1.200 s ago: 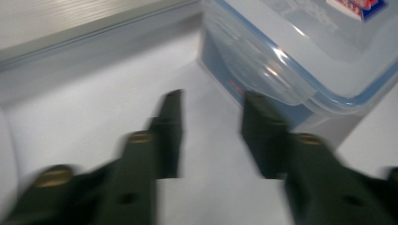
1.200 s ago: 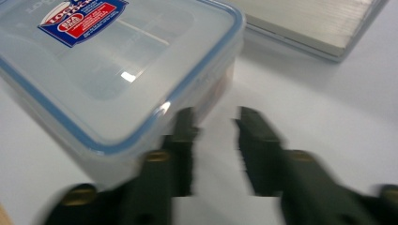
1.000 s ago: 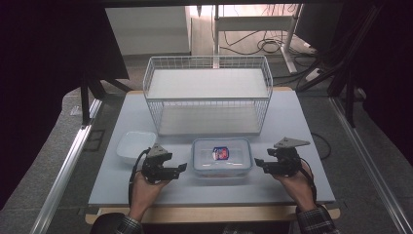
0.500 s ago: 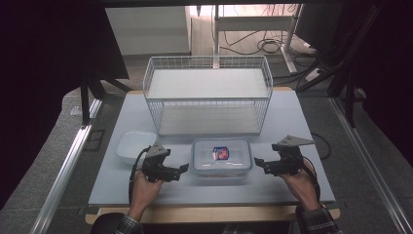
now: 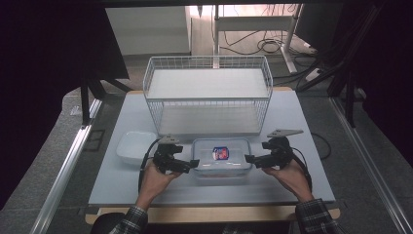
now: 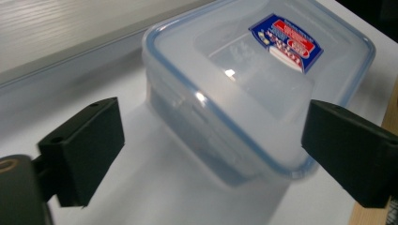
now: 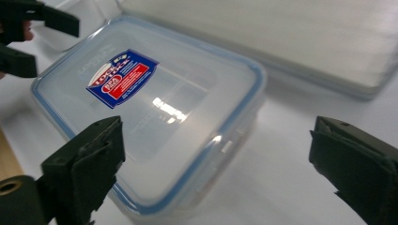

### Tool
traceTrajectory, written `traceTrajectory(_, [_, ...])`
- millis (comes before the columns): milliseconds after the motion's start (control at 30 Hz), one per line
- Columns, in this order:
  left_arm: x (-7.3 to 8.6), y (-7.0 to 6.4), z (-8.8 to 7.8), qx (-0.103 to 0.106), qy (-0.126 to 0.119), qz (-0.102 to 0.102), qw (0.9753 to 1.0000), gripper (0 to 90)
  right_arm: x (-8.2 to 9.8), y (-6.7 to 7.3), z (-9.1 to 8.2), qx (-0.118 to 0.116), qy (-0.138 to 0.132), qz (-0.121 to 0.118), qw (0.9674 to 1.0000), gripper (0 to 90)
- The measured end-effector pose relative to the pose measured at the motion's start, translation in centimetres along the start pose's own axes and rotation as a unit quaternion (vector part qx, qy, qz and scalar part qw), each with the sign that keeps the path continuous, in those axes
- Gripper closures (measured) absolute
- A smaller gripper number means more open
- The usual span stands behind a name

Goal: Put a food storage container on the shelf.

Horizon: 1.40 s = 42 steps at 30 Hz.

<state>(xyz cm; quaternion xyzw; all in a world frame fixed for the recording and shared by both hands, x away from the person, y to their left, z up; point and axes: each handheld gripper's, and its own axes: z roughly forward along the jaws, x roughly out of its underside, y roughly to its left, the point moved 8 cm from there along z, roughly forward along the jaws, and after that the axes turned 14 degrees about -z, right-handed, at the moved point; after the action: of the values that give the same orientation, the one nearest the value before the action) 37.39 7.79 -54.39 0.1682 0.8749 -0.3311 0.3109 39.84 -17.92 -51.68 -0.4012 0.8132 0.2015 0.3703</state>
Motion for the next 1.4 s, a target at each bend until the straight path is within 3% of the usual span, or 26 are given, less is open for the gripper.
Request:
traceTrajectory(100, [-0.4, 0.1, 0.9, 0.008, 0.011, -0.009, 0.9999, 9.5, -0.1, 0.2, 1.3, -0.023, 0.02, 0.005, 0.9995, 10.1])
traceTrajectory(167, [-0.4, 0.1, 1.5, 0.021, 0.026, -0.022, 0.9992, 7.9, 0.1, 0.3, 2.5, -0.046, 0.039, 0.015, 0.998, 10.8])
traceTrajectory(233, [-0.3, 0.2, 2.1, 0.036, 0.04, -0.033, 0.998, 7.1, 0.2, 0.3, 2.9, -0.052, 0.041, 0.019, 0.9976, 10.2])
traceTrajectory(367, [0.2, 0.1, 2.9, 0.089, 0.065, -0.075, 0.991, 4.8, 0.4, 0.4, 3.5, -0.09, 0.047, 0.056, 0.9932, 9.4])
traceTrajectory(433, [0.6, 0.0, 3.1, 0.093, 0.074, -0.087, 0.9891, 2.0, 0.5, 0.6, 3.7, -0.107, 0.052, 0.07, 0.9904, 9.3])
traceTrajectory(533, [0.7, 0.0, 2.1, 0.099, 0.072, -0.09, 0.9884, 13.9, 0.6, 0.5, 3.2, -0.107, 0.057, 0.085, 0.9889, 16.7])
traceTrajectory(600, [1.1, -0.2, 1.5, 0.105, 0.069, -0.098, 0.9872, 19.0, 0.7, 0.3, 2.5, -0.11, 0.047, 0.104, 0.9874, 26.9])
traceTrajectory(700, [1.2, -0.2, 0.2, 0.119, 0.042, -0.129, 0.9836, 34.9, 0.6, 0.3, 1.3, -0.111, 0.031, 0.123, 0.9856, 40.5])
traceTrajectory(767, [1.4, -0.5, -0.4, 0.118, 0.033, -0.128, 0.9842, 41.9, 0.7, 0.6, 0.5, -0.111, 0.025, 0.134, 0.9844, 46.6])
traceTrajectory(867, [1.8, -0.8, -1.0, 0.124, 0.027, -0.126, 0.9839, 48.1, 0.9, 1.2, -0.4, -0.117, 0.026, 0.13, 0.9842, 49.7])
traceTrajectory(1067, [2.2, -1.2, -1.3, 0.12, 0.022, -0.113, 0.9861, 49.2, 1.5, 1.9, -0.9, -0.117, 0.003, 0.121, 0.9857, 50.8])
traceTrajectory(1167, [2.4, -1.2, -1.4, 0.125, 0.019, -0.113, 0.9854, 49.9, 1.7, 1.9, -0.9, -0.124, -0.004, 0.122, 0.9847, 50.3])
traceTrajectory(1367, [2.5, -1.3, -1.5, 0.123, 0.013, -0.113, 0.9858, 50.3, 1.9, 2.0, -1.0, -0.124, -0.013, 0.111, 0.9859, 51.3])
traceTrajectory(1400, [2.5, -1.3, -1.5, 0.126, 0.01, -0.118, 0.9849, 50.5, 1.9, 2.0, -1.1, -0.125, -0.016, 0.113, 0.9855, 51.9])
